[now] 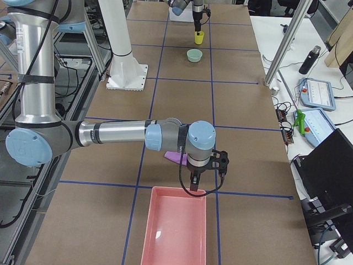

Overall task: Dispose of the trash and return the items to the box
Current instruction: 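Reach the left gripper to the yellow cup and close on its rim, then lift the yellow cup with the left gripper and carry it off the table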

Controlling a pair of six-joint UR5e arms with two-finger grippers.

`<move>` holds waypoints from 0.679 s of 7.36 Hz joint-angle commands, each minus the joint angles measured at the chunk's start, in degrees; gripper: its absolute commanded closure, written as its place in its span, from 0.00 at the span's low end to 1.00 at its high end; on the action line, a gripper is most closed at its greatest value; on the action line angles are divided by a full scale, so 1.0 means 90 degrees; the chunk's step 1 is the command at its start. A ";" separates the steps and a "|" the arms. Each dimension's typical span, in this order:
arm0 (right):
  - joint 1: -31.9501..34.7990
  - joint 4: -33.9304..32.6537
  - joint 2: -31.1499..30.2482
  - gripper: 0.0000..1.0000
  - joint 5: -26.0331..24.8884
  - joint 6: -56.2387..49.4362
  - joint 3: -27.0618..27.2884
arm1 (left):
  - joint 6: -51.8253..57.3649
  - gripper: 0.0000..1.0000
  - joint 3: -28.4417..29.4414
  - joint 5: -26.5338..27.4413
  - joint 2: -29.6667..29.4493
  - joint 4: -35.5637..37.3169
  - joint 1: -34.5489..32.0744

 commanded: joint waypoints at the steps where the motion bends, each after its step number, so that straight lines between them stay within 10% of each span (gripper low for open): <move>1: 0.0000 0.0000 -0.0010 0.00 0.0010 -0.0010 0.0010 | -0.0026 1.00 0.0062 -0.0003 -0.0023 0.0009 0.0010; 3: 0.0000 0.0000 0.0000 0.00 0.0010 -0.0010 0.0010 | -0.0026 1.00 -0.0113 -0.0139 0.0016 0.0058 -0.0136; 5: 0.0000 0.0000 0.0000 0.00 0.0019 0.0000 0.0000 | -0.0016 1.00 -0.0405 -0.1693 0.0113 0.0097 -0.1302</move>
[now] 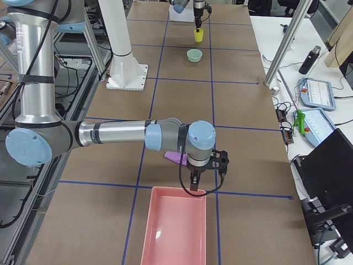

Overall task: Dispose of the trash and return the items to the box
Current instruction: 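Lift the yellow cup with the left gripper and carry it off the table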

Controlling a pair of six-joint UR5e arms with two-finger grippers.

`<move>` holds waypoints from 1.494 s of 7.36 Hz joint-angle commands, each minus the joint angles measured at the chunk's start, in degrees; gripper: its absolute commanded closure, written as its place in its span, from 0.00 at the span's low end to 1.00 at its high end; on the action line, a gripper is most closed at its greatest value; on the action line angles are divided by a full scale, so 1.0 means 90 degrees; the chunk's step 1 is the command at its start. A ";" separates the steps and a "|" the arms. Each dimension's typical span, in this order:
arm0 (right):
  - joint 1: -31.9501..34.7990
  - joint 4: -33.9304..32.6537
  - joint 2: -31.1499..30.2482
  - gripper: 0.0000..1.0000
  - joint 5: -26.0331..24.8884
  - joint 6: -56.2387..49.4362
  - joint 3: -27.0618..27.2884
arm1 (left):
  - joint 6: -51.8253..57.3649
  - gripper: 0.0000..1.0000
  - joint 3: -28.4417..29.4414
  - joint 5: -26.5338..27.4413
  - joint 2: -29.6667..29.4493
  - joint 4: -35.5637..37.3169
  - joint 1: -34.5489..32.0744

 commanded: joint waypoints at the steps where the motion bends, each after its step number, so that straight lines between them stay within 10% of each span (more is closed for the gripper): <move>1: 0.0000 0.0000 0.0000 0.00 -0.0006 0.0003 -0.0004 | 0.0076 1.00 -0.0471 -0.1261 0.0323 0.0010 -0.1205; 6: 0.0000 0.0000 -0.0009 0.00 0.0004 0.0003 0.0006 | 0.4051 1.00 -0.0680 -0.1071 0.2472 0.0349 -0.2855; 9: 0.0000 0.0000 -0.0019 0.00 0.0013 0.0003 0.0016 | 0.7412 1.00 -0.0640 -0.0245 0.2465 0.2475 -0.4409; 11: 0.0000 0.0000 -0.0019 0.00 0.0013 0.0003 0.0016 | 0.7626 1.00 -0.0019 -0.0122 0.2377 0.2569 -0.4442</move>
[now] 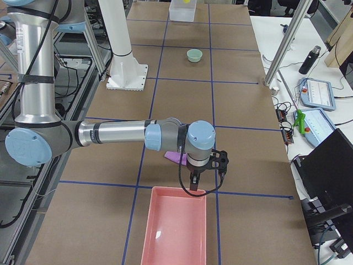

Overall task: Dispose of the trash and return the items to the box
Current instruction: 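Lower the yellow cup into the clear bin and release it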

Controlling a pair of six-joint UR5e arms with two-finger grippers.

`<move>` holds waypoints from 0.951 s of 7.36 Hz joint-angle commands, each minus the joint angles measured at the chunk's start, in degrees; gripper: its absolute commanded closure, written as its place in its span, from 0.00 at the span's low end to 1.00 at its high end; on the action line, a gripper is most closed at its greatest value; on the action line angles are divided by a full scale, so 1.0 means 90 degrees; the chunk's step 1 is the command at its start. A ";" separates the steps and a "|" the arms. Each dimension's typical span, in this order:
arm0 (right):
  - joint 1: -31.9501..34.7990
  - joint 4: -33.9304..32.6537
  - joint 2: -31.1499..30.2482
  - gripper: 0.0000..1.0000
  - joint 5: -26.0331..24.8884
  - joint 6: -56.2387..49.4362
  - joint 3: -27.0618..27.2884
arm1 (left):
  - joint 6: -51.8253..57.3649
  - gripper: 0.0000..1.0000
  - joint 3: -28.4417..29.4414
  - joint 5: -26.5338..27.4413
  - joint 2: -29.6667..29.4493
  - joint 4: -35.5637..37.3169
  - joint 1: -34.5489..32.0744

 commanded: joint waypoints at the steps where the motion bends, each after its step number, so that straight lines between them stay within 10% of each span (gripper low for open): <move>1: 0.0000 0.0000 0.0000 0.00 0.0000 0.0000 0.0000 | 0.0177 1.00 0.0665 0.0085 -0.0179 0.0103 -0.0088; 7: 0.0000 0.0000 0.0000 0.00 0.0010 0.0000 0.0000 | -0.0556 1.00 0.1262 -0.0326 -0.0277 -0.0502 0.0692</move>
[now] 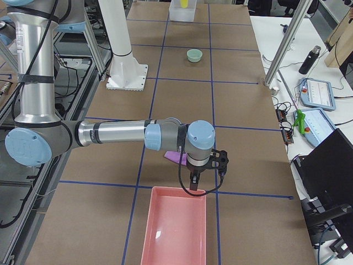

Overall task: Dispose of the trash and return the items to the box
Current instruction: 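Lower the yellow cup into the clear bin and release it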

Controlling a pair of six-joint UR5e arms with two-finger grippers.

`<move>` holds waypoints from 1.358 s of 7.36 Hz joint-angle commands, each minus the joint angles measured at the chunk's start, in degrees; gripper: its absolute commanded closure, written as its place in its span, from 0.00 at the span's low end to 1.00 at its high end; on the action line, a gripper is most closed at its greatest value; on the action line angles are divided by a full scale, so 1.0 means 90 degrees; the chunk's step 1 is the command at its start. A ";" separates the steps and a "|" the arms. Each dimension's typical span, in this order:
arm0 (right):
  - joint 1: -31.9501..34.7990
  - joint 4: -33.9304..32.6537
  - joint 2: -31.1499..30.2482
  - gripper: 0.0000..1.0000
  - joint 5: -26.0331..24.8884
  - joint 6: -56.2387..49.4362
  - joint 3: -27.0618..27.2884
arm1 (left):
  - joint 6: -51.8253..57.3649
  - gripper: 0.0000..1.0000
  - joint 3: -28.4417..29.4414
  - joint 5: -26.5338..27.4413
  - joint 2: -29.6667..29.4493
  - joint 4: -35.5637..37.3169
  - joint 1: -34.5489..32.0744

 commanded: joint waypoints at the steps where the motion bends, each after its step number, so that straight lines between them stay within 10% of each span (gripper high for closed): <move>1: 0.0000 0.0000 0.0000 0.00 0.0000 0.0000 -0.0006 | -0.0001 1.00 0.0264 -0.0048 -0.0034 -0.0067 0.0352; 6: 0.0000 0.0000 0.0000 0.00 0.0000 0.0000 0.0004 | -0.0001 1.00 0.1076 -0.0058 -0.0414 -0.0624 0.0714; 7: 0.0000 0.0000 0.0000 0.00 0.0000 0.0000 0.0004 | -0.0001 0.81 0.1076 -0.0058 -0.0463 -0.0624 0.0811; 8: 0.0000 0.0000 0.0000 0.00 0.0000 0.0000 0.0004 | 0.0018 0.27 0.1076 -0.0058 -0.0473 -0.0624 0.0822; 10: 0.0000 0.0000 0.0000 0.00 0.0000 0.0000 -0.0005 | 0.0048 0.06 0.1047 -0.0058 -0.0434 -0.1148 0.0812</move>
